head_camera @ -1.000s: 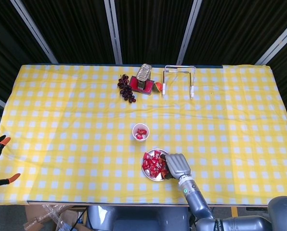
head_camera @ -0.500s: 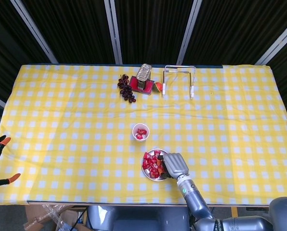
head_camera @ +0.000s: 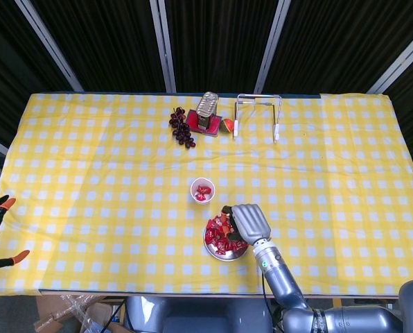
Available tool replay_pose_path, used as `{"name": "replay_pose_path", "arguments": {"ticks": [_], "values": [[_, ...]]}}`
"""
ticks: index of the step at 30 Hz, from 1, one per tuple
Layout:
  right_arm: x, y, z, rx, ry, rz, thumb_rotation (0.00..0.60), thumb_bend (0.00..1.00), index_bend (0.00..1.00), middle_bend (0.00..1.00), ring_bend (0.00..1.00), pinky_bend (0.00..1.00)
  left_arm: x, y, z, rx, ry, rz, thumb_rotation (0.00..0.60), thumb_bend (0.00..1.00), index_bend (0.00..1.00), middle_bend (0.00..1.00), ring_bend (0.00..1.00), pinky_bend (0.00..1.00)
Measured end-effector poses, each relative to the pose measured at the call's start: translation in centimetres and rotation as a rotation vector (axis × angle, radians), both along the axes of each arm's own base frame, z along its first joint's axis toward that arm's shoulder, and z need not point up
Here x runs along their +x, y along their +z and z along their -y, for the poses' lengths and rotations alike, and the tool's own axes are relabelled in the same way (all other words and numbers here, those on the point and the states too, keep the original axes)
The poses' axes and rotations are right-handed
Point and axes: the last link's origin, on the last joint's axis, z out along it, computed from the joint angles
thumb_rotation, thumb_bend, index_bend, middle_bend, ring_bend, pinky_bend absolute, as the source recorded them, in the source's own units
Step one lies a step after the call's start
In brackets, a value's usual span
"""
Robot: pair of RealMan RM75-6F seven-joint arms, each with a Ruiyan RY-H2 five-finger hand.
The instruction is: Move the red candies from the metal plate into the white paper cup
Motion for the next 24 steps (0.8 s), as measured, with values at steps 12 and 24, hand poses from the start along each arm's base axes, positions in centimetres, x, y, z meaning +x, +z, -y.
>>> {"name": "replay_pose_path", "arguments": {"ticks": [12,24], "values": [[4.0,1.8,4.5,-0.077,0.029,0.031,0.6,0.56,0.59,0.75,0.91,0.98,-0.1,0.0,-0.1,-0.008,0.009,0.004,0.6,0.04,0.0,0.0,0.0,0.0],[4.6,-0.5,7.8,-0.076,0.005,-0.001,0.6,0.56,0.59,0.75,0.91,0.98,-0.2,0.0,-0.2,-0.021,0.02,0.015,0.6,0.04,0.0,0.0,0.0,0.0]]}}
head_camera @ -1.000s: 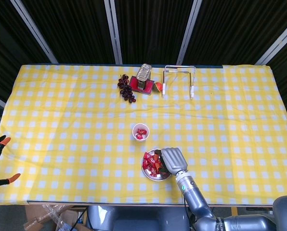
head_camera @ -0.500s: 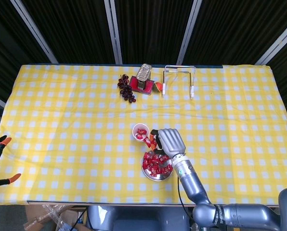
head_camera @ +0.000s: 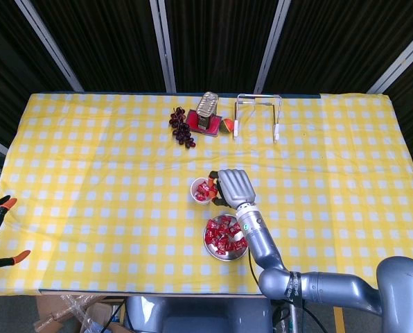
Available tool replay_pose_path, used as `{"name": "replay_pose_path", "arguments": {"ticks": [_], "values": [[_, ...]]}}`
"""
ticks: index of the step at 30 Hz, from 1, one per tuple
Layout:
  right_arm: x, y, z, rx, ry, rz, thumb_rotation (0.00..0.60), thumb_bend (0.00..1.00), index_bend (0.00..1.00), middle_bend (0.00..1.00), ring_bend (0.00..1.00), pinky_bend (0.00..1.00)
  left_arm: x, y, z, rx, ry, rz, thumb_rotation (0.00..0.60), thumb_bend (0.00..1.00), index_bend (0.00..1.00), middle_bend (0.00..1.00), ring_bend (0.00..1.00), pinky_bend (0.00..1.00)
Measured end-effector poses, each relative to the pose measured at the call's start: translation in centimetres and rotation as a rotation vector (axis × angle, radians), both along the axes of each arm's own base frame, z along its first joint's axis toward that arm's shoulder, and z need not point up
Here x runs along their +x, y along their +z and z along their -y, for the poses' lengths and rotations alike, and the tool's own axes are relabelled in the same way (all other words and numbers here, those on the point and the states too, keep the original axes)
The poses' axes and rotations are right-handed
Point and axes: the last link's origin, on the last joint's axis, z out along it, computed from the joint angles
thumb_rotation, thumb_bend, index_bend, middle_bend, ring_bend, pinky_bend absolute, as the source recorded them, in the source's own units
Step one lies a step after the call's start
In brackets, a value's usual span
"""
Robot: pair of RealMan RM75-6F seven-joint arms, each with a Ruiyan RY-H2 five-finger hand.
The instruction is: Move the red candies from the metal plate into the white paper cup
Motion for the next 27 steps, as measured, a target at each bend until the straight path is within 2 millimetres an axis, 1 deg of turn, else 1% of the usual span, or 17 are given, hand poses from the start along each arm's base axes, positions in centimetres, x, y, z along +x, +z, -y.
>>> {"name": "replay_pose_path", "arguments": {"ticks": [4,7,13,15,17,20,23,27], "values": [[0.1,-0.8,0.7,0.008,-0.006,-0.012,0.6,0.56,0.59,0.75,0.91,0.98,0.0,0.0,0.0,-0.003,0.003,0.004,0.6,0.04,0.0,0.0,0.0,0.0],[0.2,-1.5,0.7,0.021,-0.006,-0.021,0.6,0.56,0.59,0.75,0.91,0.98,0.0,0.0,0.0,-0.008,0.005,0.006,0.6,0.04,0.0,0.0,0.0,0.0],[0.0,-2.4,0.6,0.036,-0.009,-0.042,0.6,0.56,0.52,0.75,0.91,0.98,0.0,0.1,0.0,-0.009,0.007,0.009,0.6,0.04,0.0,0.0,0.0,0.0],[-0.1,-2.6,0.5,0.039,-0.008,-0.047,0.6,0.56,0.47,0.75,0.91,0.98,0.0,0.1,0.0,-0.01,0.007,0.01,0.6,0.04,0.0,0.0,0.0,0.0],[-0.1,-2.7,0.4,0.038,-0.008,-0.049,0.6,0.56,0.39,0.75,0.91,0.98,0.0,0.0,0.0,-0.01,0.006,0.009,0.6,0.04,0.0,0.0,0.0,0.0],[-0.2,-2.7,0.3,0.038,-0.009,-0.05,0.6,0.56,0.32,0.75,0.91,0.98,0.0,0.1,0.0,-0.01,0.006,0.009,0.6,0.04,0.0,0.0,0.0,0.0],[-0.1,-2.7,0.2,0.037,-0.006,-0.047,0.6,0.56,0.3,0.75,0.91,0.98,0.0,0.0,0.0,-0.01,0.006,0.009,0.6,0.04,0.0,0.0,0.0,0.0],[0.2,-2.5,0.0,0.034,0.002,-0.035,0.6,0.56,0.3,0.75,0.91,0.98,0.0,0.0,0.0,-0.009,0.006,0.008,0.6,0.04,0.0,0.0,0.0,0.0]]}}
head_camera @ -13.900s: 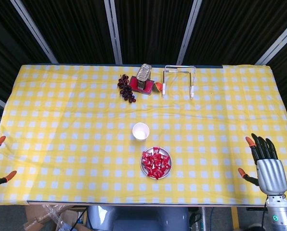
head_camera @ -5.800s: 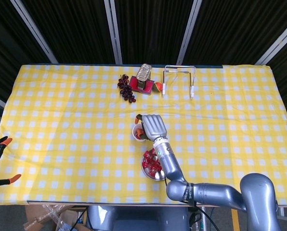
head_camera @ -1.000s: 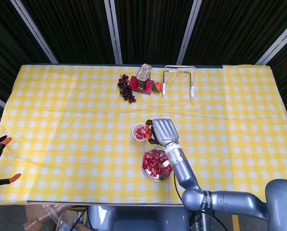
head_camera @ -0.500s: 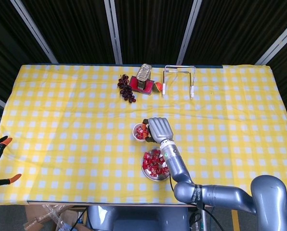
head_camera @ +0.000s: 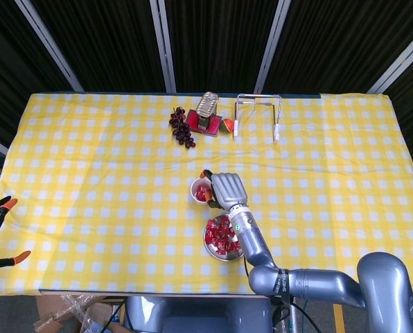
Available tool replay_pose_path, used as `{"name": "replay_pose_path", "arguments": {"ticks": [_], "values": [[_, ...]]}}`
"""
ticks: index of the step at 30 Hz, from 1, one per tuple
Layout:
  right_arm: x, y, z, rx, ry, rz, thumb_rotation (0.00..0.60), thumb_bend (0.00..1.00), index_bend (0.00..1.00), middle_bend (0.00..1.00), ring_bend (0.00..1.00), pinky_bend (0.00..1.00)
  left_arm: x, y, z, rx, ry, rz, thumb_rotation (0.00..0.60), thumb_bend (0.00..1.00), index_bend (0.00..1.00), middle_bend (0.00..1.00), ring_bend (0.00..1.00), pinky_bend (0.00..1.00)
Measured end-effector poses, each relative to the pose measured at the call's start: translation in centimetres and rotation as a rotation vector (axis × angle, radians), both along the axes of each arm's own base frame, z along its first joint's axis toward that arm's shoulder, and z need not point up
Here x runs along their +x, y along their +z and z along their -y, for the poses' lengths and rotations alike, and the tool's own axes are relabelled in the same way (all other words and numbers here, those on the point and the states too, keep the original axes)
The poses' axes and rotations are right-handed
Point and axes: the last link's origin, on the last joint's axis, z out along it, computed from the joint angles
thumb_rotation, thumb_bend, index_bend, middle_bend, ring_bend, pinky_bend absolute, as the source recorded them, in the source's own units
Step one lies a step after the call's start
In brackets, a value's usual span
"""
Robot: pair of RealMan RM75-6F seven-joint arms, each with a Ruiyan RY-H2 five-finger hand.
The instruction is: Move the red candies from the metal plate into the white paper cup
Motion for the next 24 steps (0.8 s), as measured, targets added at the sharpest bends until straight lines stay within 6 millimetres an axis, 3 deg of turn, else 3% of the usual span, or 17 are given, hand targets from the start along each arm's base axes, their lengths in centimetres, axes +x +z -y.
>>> {"name": "replay_pose_path", "arguments": {"ticks": [7,12,17,24], "values": [[0.5,0.8,-1.1,-0.003,0.026,0.02,0.6,0.56,0.29,0.75,0.91,0.98,0.0,0.0,0.0,0.003,-0.002,-0.002,0.6,0.04,0.0,0.0,0.0,0.0],[-0.1,1.6,-2.5,0.005,0.031,0.015,0.6,0.5,0.24,0.75,0.91,0.98,0.0,0.0,0.0,0.007,-0.004,-0.001,0.6,0.04,0.0,0.0,0.0,0.0],[-1.6,2.4,-5.4,0.052,0.027,-0.013,0.6,0.41,0.21,0.75,0.91,0.98,0.1,0.0,0.1,0.011,-0.01,-0.003,0.6,0.04,0.0,0.0,0.0,0.0],[-4.4,2.5,-9.3,0.123,0.01,-0.065,0.6,0.37,0.21,0.75,0.91,0.98,0.3,0.1,0.2,0.032,-0.024,-0.005,0.6,0.04,0.0,0.0,0.0,0.0]]}}
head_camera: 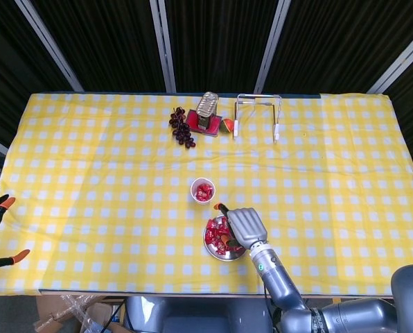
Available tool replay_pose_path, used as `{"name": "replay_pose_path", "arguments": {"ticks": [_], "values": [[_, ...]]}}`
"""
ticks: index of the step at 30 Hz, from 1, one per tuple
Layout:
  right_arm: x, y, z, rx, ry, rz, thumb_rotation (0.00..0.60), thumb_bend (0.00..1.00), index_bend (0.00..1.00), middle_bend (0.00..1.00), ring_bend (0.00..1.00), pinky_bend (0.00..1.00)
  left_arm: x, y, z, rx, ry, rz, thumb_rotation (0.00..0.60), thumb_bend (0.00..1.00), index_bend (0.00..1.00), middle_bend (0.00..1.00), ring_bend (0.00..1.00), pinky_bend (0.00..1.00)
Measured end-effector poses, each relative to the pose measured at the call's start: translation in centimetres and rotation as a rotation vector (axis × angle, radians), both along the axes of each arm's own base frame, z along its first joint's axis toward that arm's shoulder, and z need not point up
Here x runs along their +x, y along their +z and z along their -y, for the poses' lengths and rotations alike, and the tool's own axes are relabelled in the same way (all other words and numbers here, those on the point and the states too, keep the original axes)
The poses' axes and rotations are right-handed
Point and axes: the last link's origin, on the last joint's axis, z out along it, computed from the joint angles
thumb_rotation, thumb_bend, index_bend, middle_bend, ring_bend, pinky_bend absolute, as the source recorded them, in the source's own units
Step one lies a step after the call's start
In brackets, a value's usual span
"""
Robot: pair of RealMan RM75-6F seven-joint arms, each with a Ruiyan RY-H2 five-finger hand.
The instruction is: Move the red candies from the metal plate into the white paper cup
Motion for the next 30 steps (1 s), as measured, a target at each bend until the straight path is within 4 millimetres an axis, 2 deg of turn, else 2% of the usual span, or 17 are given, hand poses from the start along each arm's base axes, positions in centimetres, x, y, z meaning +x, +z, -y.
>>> {"name": "replay_pose_path", "arguments": {"ticks": [4,10,14,30], "values": [[-0.6,-0.4,-1.4,0.017,-0.002,-0.003,0.6,0.35,0.21,0.75,0.91,0.98,0.1,0.0,0.1,0.015,-0.011,-0.001,0.6,0.04,0.0,0.0,0.0,0.0],[-0.6,-1.4,-2.2,0.032,-0.014,0.015,0.6,0.32,0.21,0.75,0.91,0.98,0.1,0.1,0.2,0.023,-0.022,-0.002,0.6,0.04,0.0,0.0,0.0,0.0],[-0.8,-1.9,-2.3,0.04,-0.016,0.005,0.6,0.3,0.18,0.75,0.91,0.98,0.0,0.1,0.2,0.022,-0.022,0.0,0.6,0.04,0.0,0.0,0.0,0.0],[-2.3,-4.3,-1.8,0.082,-0.074,-0.011,0.6,0.29,0.18,0.75,0.91,0.98,-0.1,0.0,0.1,0.015,-0.018,-0.001,0.6,0.04,0.0,0.0,0.0,0.0]]}}
